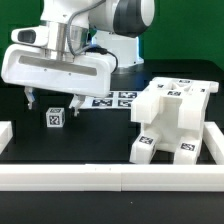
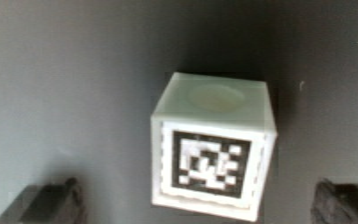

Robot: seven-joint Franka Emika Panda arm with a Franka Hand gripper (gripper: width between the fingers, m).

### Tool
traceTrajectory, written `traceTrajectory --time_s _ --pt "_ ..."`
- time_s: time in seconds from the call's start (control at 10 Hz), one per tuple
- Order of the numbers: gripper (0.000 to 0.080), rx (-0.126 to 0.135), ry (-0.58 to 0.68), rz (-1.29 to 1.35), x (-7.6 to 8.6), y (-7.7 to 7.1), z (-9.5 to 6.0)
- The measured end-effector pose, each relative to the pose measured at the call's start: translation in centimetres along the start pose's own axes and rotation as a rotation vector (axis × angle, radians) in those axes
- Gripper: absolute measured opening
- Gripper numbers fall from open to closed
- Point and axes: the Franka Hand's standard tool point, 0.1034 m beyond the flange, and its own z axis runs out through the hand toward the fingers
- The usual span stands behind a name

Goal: Assemble chair

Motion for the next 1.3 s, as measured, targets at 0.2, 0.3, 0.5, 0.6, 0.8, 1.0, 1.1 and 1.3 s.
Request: traceTrajectory --time_s 0.2,0.3,0.5,0.6,0.8,1.0,1.1,1.3 --pt "0.0647 0.063 -0.085 0.029 1.7 -0.3 -0.4" --pt "0.0649 0.101 -0.146 0.062 2.2 -0.5 -0.6" --pt "0.0649 0.117 -0.267 0.068 3.9 -1.2 -1.2" --pt "0.0649 0.122 -0.290 0.062 4.5 -1.3 -1.1" --pt "0.0649 0.120 -0.286 0.065 4.5 -1.2 -1.0" --pt "0.0649 0.130 -0.314 0.061 4.1 -1.0 -1.0" --pt "0.0649 0.172 -0.431 0.075 3.7 -0.1 -1.4" --pt "0.0649 0.199 -0.649 0.060 4.8 1.1 -2.9"
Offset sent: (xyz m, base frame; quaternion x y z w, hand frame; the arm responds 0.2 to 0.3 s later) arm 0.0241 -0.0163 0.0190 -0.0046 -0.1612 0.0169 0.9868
